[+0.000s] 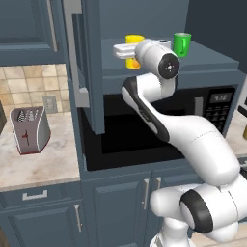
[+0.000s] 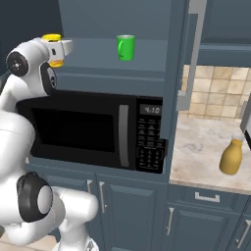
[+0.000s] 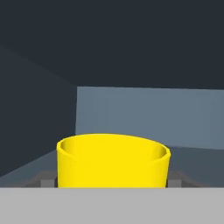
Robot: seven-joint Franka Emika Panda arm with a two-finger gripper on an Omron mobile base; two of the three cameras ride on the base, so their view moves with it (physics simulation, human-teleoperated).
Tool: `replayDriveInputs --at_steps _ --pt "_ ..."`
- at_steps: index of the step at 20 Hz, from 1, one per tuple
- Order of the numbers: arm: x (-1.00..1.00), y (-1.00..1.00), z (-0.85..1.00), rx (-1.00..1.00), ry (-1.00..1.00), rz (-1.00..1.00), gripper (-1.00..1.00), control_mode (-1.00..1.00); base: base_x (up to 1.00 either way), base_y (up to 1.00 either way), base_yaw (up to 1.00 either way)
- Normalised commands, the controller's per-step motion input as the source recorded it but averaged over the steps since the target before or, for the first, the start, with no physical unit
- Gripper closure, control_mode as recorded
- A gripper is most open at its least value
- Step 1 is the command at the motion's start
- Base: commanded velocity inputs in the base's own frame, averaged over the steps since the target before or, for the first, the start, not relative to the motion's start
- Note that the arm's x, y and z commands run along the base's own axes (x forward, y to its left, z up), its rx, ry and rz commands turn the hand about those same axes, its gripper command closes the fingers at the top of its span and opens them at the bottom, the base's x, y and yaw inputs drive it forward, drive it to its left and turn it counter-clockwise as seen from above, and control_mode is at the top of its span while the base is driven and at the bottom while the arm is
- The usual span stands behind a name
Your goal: There is a tray on the dining counter. Grab the cup, mug, and pitcher and place them on the tray. The pitcher may be placed next to the tray if it cannot fit the tray.
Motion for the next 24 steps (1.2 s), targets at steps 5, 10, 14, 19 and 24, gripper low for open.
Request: replayDriveInputs --at_steps 5,10,14,19,24 --pt "-0.47 -0.31 0.0 0.0 0.0 -0.01 1.0 -1.0 0.0 0.0 0.0" --pt "-0.54 -0.36 0.0 0.0 0.0 -0.01 1.0 -1.0 0.0 0.0 0.0" --pt "-0.62 -0.42 0.0 0.0 0.0 -0.02 1.0 -1.0 0.0 0.0 0.0" --pt "-0.71 -0.33 0.0 0.0 0.0 -0.04 1.0 -1.0 0.0 0.0 0.0" --pt "-0.71 -0.15 0.0 0.0 0.0 -0.07 1.0 -1.0 0.0 0.0 0.0"
